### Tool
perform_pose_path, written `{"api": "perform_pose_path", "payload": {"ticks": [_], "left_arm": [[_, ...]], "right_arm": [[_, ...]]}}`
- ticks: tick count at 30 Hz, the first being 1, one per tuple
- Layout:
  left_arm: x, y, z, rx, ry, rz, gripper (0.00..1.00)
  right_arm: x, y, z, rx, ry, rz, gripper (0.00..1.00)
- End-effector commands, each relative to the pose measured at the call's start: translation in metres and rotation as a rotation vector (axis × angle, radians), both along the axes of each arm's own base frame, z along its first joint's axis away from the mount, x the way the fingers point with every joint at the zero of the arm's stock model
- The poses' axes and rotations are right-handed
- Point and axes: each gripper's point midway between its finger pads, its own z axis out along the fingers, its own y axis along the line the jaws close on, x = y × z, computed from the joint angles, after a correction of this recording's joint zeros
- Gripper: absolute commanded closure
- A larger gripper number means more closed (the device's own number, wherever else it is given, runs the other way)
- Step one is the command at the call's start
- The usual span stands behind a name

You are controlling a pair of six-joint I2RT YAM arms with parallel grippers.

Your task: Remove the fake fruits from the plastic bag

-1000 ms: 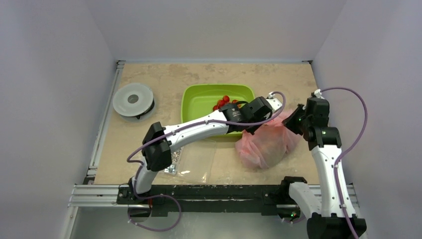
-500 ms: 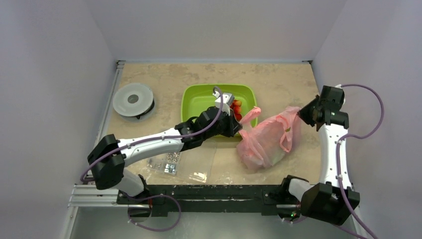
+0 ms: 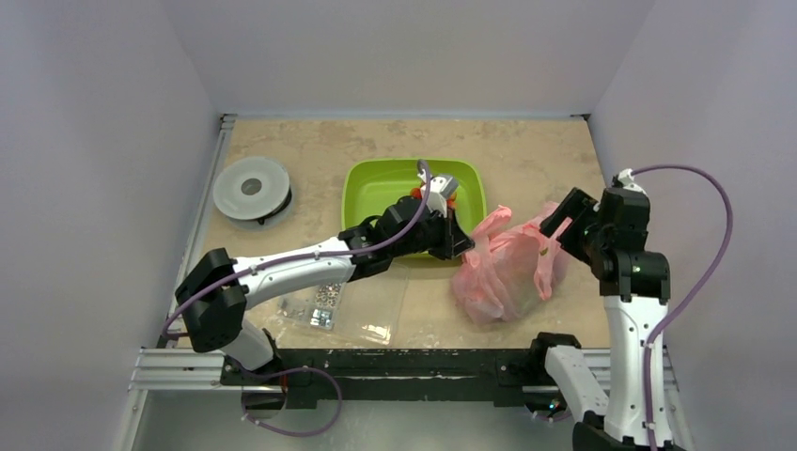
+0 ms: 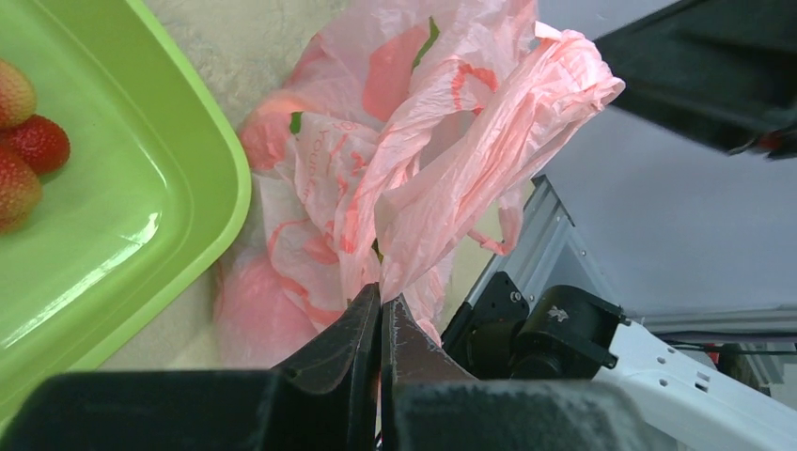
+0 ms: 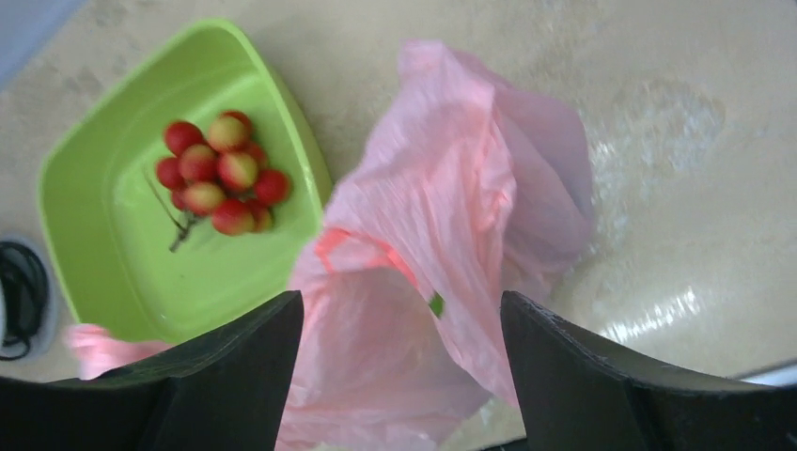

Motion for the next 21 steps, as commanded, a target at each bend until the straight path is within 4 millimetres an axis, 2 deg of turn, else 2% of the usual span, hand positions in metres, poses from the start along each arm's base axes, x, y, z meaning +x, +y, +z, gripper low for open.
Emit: {"api": "perform_pose_path", "payload": {"ticks": [1, 4, 6, 9, 11, 12, 13, 15, 16, 17, 19, 21], "left_arm": [[-0.002, -0.011, 0.034, -0.043, -0.061, -0.065, 1.0], [-0.004, -0.014, 0.035, -0.042, -0.059, -0.091, 1.0], [-0.006, -0.016, 0.037, -0.051, -0.06, -0.108, 1.0], [-0.01, -0.02, 0.04, -0.062, -0.064, -0.139, 1.0], [-0.013, -0.023, 0.042, -0.062, -0.069, -0.165, 1.0], [-0.014, -0.024, 0.044, -0.064, -0.075, -0.183, 1.0], [-0.016, -0.025, 0.044, -0.063, -0.084, -0.2, 1.0], [-0.019, -0.026, 0.044, -0.054, -0.109, -0.234, 1.0], [-0.02, -0.026, 0.043, -0.044, -0.129, -0.251, 1.0], [-0.02, -0.025, 0.041, -0.03, -0.148, -0.264, 1.0], [-0.023, -0.024, 0.037, 0.001, -0.196, -0.296, 1.0], [-0.025, -0.022, 0.03, 0.056, -0.275, -0.323, 1.0]], "right_arm": [[-0.037, 0.0, -0.051, -0.014, 0.228, 0.016, 0.22], [-0.043, 0.005, -0.073, 0.004, 0.292, 0.046, 0.22], [-0.04, 0.004, -0.087, 0.0, 0.326, 0.053, 0.24], [-0.025, 0.001, -0.086, -0.01, 0.3, 0.035, 0.32], [-0.016, -0.005, -0.095, -0.035, 0.311, 0.009, 0.41], [-0.012, -0.004, -0.097, -0.031, 0.31, 0.013, 0.5], [-0.006, -0.001, -0.094, -0.014, 0.294, 0.016, 0.65], [0.014, 0.008, -0.072, 0.026, 0.182, 0.046, 0.93], [0.025, 0.012, -0.052, 0.039, 0.104, 0.066, 1.0], [0.034, 0.014, -0.024, 0.048, 0.019, 0.068, 1.0], [0.044, 0.026, 0.018, 0.148, -0.11, 0.058, 1.0], [0.054, 0.04, 0.046, 0.241, -0.154, 0.081, 1.0]]}}
